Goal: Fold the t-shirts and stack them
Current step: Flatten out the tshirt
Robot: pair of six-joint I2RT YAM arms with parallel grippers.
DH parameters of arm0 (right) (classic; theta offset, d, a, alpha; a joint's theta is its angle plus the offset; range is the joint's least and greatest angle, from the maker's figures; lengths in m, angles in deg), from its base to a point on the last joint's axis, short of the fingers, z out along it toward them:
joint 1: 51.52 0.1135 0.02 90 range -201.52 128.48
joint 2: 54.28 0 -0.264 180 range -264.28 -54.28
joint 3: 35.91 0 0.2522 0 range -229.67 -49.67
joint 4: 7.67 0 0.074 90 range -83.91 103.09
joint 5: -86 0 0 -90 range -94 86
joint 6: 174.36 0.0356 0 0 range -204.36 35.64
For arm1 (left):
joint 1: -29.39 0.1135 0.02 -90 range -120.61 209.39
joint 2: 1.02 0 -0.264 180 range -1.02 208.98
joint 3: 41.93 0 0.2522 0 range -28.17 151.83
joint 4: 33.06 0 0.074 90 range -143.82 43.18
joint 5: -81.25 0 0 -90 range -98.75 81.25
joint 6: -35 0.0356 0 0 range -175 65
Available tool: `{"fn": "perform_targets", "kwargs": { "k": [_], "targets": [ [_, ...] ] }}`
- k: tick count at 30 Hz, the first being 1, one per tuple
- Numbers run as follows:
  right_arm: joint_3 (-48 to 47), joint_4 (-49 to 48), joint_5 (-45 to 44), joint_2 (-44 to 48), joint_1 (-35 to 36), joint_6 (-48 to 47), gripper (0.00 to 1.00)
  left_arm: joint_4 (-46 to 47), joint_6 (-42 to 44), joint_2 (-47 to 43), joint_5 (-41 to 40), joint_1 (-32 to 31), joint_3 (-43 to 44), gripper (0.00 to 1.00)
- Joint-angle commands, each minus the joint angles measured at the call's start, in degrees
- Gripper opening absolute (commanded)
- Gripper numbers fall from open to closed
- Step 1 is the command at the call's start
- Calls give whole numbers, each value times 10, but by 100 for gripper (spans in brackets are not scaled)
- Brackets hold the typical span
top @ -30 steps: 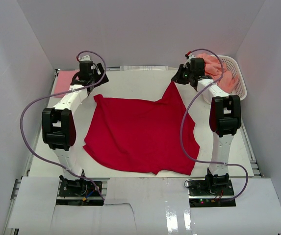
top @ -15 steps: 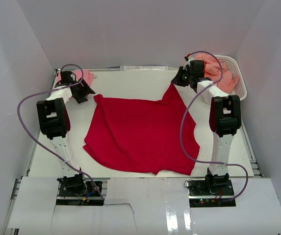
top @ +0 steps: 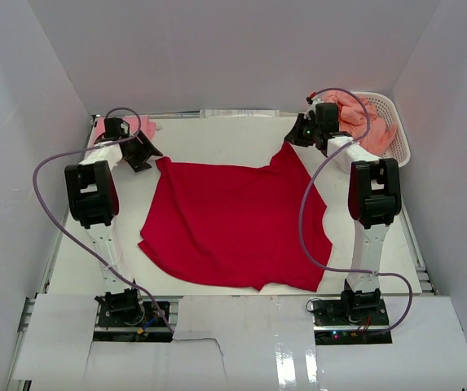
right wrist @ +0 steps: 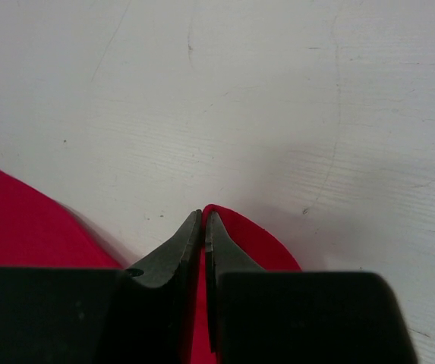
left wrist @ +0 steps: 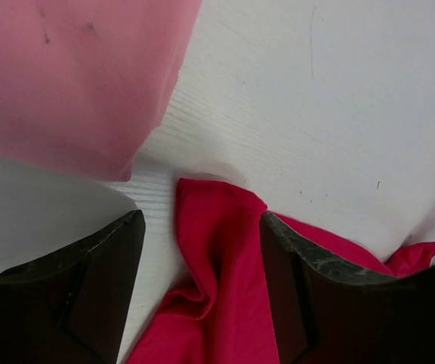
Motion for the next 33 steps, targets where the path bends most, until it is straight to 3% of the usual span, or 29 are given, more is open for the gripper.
{"fn": "perform_targets", "kwargs": {
  "k": [1, 4, 9, 20, 28, 33],
  "targets": [
    [7, -28, 2, 40, -1, -8, 8, -11, -3, 3, -23, 1, 25, 72],
    [8, -29, 0, 39, -1, -7, 8, -13, -5, 12, -25, 1, 32, 72],
    [10, -29, -1, 41, -2, -8, 8, -22, 0, 28, -28, -5, 44, 62],
    [10, -27, -1, 38, -6, -4, 8, -47, 14, 47, -30, -26, 62, 65],
    [9, -28, 5, 40, -8, 3, 8, -91, 40, 41, -136, -59, 76, 66],
    [8, -26, 6, 42, -8, 4, 8, -96, 34, 40, -141, -62, 68, 47]
  ]
}}
